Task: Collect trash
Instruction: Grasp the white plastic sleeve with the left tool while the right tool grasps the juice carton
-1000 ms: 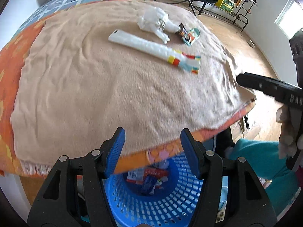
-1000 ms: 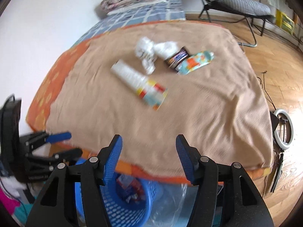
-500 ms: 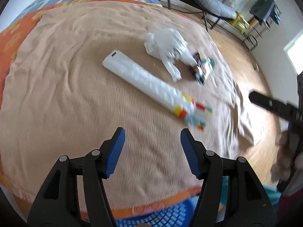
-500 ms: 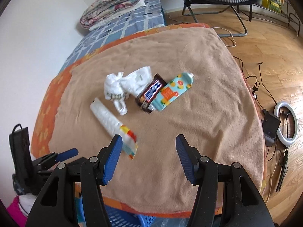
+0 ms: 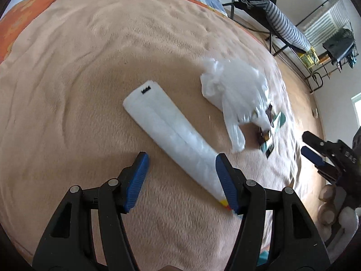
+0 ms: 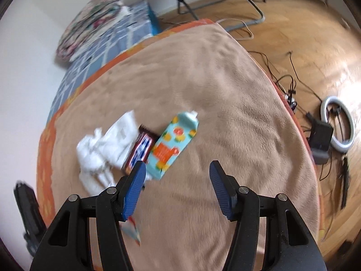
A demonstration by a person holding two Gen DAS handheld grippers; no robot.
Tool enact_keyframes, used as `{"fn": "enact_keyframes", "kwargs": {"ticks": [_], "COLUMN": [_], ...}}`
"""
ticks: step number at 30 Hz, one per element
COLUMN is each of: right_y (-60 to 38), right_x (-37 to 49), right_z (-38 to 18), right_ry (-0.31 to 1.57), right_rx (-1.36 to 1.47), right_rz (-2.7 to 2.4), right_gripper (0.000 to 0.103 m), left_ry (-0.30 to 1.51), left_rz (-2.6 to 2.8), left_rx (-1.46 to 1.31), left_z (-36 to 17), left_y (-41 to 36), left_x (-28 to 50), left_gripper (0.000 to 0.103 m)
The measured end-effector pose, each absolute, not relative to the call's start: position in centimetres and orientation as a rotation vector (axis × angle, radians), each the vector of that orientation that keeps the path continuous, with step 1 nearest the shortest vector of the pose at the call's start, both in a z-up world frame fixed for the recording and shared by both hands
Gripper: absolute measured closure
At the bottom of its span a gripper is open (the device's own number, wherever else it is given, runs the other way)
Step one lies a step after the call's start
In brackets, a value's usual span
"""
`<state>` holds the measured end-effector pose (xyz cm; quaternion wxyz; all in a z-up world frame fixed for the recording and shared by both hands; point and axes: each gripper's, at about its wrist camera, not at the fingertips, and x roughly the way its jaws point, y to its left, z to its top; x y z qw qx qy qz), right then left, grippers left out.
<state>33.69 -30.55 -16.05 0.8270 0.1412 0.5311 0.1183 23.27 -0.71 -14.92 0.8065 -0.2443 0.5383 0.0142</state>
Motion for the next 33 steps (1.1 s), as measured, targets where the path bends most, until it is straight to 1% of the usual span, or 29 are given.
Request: {"fn": "enact_keyframes", "kwargs": {"ticks": [2, 6, 10, 13, 16, 21, 27, 30, 31, 32, 33], "right_y": [-30.5, -30.2, -30.1, -29.9, -30.0, -30.1, -29.7, -29.0, -28.6, -28.1, -27.6], "right_x": [34.6, 35.9, 36.7, 37.1, 37.5, 38.3, 39.0, 39.1, 39.0, 39.0, 39.0], "right_z": [-16.5, -17.5, -18.1, -18.4, -18.6, -19.2, -19.4, -19.4, -19.5, -19.5, -19.7], "right_ry": [1.123, 1.139, 1.143, 1.145, 1.143, 1.144, 1.148, 1.145, 1.143, 1.143, 1.149], "right_rx": [0.294, 0.308, 0.314, 0.307, 0.3, 0.297, 0.331, 0.315, 0.301, 0.279, 0.258], "right_rz": [0.228, 0.21, 0.191, 0.181, 0.169, 0.165, 0.177, 0.186, 0.188, 0.193, 0.197], "right_gripper": [0.045, 0.045, 0.045, 0.045, 0.045, 0.045, 0.045, 0.045, 0.048, 0.06, 0.062], "left_ry": [1.137, 1.119, 1.094, 1.077, 1.049, 1.043, 1.046, 1.047, 1.046, 1.046, 1.046], "left_rz": [0.035, 0.058, 0.087, 0.099, 0.085, 0.062, 0.049, 0.044, 0.041, 0.039, 0.038], "left_rx": [-0.535, -0.483, -0.346, -0.154, -0.052, -0.094, -0.113, -0.114, -0.113, -0.112, -0.111], "left_z": [-15.0, -15.1, -15.2, -15.7, -16.0, -16.0, -15.5, -15.5, -15.5, -15.4, -15.4], "left_y": [-0.6, -1.2, -2.8, -4.8, -5.8, -4.9, -3.9, -3.6, -3.5, -3.5, -3.5], "left_x": [23.8, 24.5, 25.3, 25.7, 25.5, 25.8, 25.1, 25.0, 25.0, 24.9, 24.8], "left_gripper": [0.03, 0.03, 0.03, 0.03, 0.039, 0.053, 0.066, 0.069, 0.069, 0.07, 0.07]}}
